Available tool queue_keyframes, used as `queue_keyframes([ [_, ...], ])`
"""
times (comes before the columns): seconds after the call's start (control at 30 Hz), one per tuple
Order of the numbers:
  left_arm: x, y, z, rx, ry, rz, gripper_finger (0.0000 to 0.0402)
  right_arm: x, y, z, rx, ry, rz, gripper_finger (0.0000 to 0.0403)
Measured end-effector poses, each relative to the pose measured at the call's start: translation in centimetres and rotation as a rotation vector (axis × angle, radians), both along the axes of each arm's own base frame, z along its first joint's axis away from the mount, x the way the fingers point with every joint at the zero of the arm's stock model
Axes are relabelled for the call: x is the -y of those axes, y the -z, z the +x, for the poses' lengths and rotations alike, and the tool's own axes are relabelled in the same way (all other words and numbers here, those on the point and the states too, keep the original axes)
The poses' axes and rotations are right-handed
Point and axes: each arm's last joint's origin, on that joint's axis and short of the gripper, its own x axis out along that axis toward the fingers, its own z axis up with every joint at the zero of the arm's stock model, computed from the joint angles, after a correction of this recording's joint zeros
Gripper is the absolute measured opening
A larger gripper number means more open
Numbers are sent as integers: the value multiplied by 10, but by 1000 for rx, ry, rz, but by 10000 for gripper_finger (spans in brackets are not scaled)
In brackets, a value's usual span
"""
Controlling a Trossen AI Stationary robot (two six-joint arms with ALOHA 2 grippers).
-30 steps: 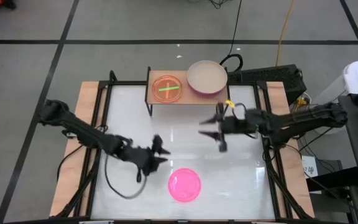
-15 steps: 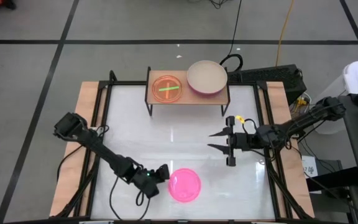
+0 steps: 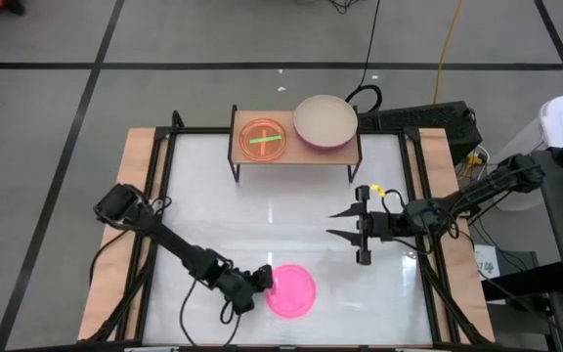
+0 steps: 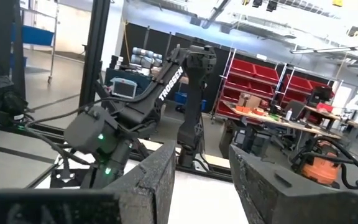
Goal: Place and stack plates onto a shelf
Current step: Stack the pink plate on top of the orange plate on the shelf
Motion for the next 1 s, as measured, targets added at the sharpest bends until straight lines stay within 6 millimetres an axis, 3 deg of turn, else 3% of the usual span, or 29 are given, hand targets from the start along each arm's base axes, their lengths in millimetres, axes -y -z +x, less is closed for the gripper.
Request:
queue_keyframes([
  [0.13, -8, 2, 5, -27, 5, -28, 138, 0, 0, 0, -4, 2, -1, 132],
  [0.4, -21, 3, 12, -57, -68, -104, 10, 0, 1, 0, -12, 3, -5, 132],
  [0.5, -23, -12, 10, -3, -87, -70, 7, 0, 1, 0, -12, 3, -5, 132],
  [0.6, -32, -45, 5, 92, -117, -34, 4, 0, 1, 0, -11, 3, -5, 132],
  [0.77, -71, -103, -16, 192, -268, 122, 4, 0, 1, 0, -8, 5, -20, 132],
  [0.87, -109, -130, -26, 223, -364, 163, 3, 0, -2, 0, 19, 6, -14, 132],
  [1.0, -165, -151, -32, 257, -491, 237, 2, 0, -4, -1, 34, 7, -12, 132],
])
